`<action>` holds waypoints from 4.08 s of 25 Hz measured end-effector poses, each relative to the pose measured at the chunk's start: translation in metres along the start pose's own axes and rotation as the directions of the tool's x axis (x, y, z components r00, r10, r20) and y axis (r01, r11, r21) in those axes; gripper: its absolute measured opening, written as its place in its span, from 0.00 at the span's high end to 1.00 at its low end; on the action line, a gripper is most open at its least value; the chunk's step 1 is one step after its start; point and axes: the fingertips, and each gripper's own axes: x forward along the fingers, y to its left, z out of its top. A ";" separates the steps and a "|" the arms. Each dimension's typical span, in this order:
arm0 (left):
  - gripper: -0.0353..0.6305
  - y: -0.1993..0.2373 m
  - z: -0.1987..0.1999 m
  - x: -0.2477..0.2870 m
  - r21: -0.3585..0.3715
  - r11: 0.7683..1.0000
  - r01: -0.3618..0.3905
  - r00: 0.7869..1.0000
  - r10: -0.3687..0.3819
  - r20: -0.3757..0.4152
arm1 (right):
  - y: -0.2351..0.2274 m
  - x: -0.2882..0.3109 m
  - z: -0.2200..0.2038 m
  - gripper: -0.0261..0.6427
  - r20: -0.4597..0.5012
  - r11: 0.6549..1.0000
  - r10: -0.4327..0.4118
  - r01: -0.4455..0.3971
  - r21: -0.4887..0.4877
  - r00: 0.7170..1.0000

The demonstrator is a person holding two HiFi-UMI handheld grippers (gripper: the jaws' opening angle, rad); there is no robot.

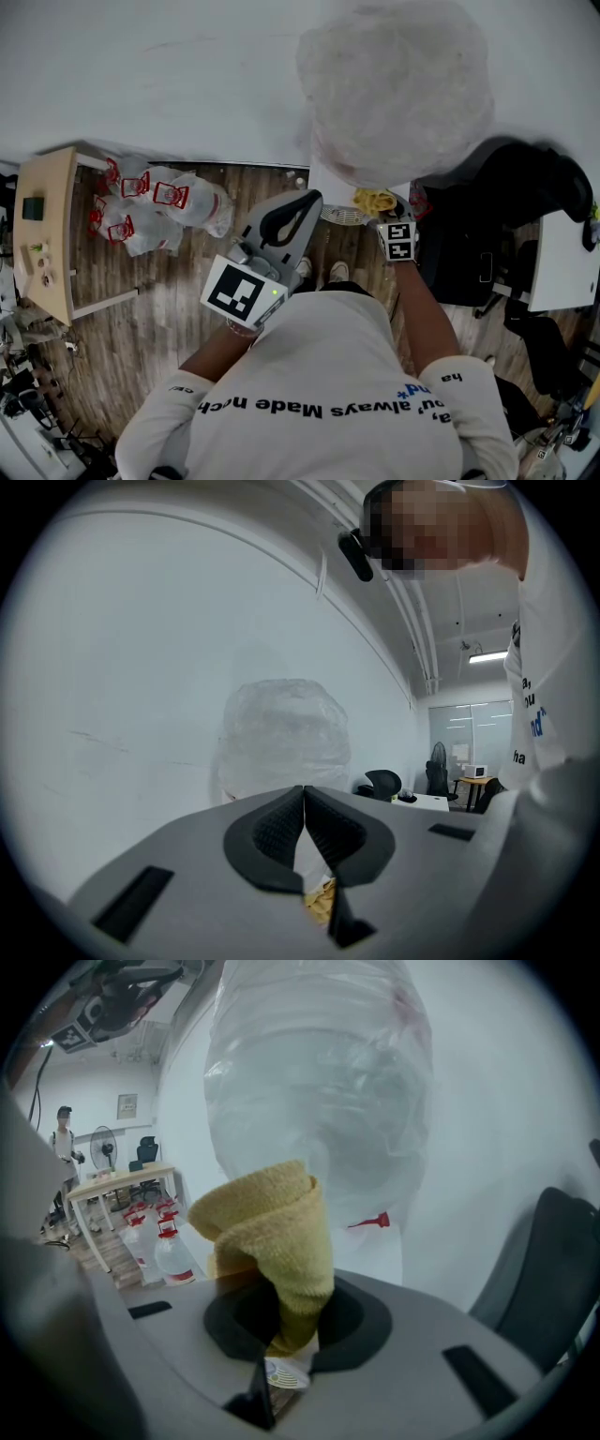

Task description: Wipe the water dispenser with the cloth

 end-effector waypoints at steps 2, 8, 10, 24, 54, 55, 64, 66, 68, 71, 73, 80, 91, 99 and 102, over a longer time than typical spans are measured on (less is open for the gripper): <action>0.92 -0.001 -0.002 0.000 0.001 1.000 0.002 1.000 -0.002 -0.012 | -0.002 -0.001 0.000 0.87 0.005 1.000 0.004 -0.004 -0.002 1.000; 0.92 -0.001 -0.002 0.003 0.002 1.000 0.008 1.000 -0.008 -0.005 | -0.006 -0.003 -0.003 0.87 0.001 1.000 0.017 -0.017 -0.006 1.000; 0.92 -0.002 -0.001 0.004 0.001 1.000 0.009 1.000 -0.009 -0.002 | -0.010 -0.004 -0.005 0.87 0.000 1.000 0.015 -0.015 -0.004 1.000; 0.92 -0.006 -0.003 0.011 0.001 1.000 0.012 1.000 -0.012 -0.003 | -0.029 -0.014 -0.017 0.87 -0.007 1.000 0.023 -0.023 0.001 1.000; 0.92 -0.007 -0.005 0.014 -0.003 1.000 -0.010 1.000 0.010 -0.023 | -0.135 -0.019 0.033 0.87 0.126 0.974 -0.051 0.021 0.227 0.991; 0.92 -0.007 -0.005 0.013 -0.002 1.000 -0.014 1.000 0.014 -0.024 | -0.141 -0.014 0.038 0.87 0.132 0.971 -0.052 0.020 0.238 0.990; 0.92 0.002 -0.007 0.010 0.003 0.999 -0.053 0.998 0.053 -0.038 | -0.159 0.030 0.065 0.87 0.112 0.949 -0.027 -0.009 0.314 0.993; 0.92 0.005 -0.008 0.009 0.001 0.998 -0.060 0.997 0.060 -0.042 | -0.156 0.039 0.064 0.87 0.097 0.944 -0.006 -0.027 0.330 0.995; 0.92 0.007 -0.009 0.009 0.000 0.998 -0.065 0.997 0.065 -0.046 | -0.154 0.046 0.062 0.87 0.079 0.938 0.005 -0.032 0.346 0.997; 0.92 0.010 -0.011 0.009 -0.002 0.997 -0.071 0.996 0.071 -0.051 | -0.149 0.055 0.050 0.87 0.034 0.936 0.017 -0.028 0.351 0.999; 0.92 0.013 -0.012 0.009 -0.004 0.997 -0.075 0.996 0.075 -0.054 | -0.146 0.060 0.043 0.87 0.009 0.937 0.028 -0.029 0.349 1.000; 0.92 0.016 -0.011 0.010 -0.005 0.997 -0.076 0.995 0.075 -0.060 | -0.135 0.067 0.037 0.87 -0.019 0.937 0.072 -0.062 0.345 0.997; 0.92 0.008 -0.010 0.010 -0.005 0.999 -0.047 0.998 0.047 -0.046 | -0.123 0.055 0.021 0.87 -0.060 0.934 0.091 -0.065 0.351 0.994; 0.92 0.002 -0.011 0.004 -0.009 0.999 -0.034 0.999 0.034 -0.041 | -0.116 0.043 0.008 0.87 -0.064 0.948 0.067 -0.044 0.316 0.996; 0.92 -0.001 -0.012 0.000 -0.010 1.000 -0.030 0.999 0.030 -0.044 | -0.111 0.036 0.004 0.87 -0.068 0.953 0.070 -0.046 0.298 0.995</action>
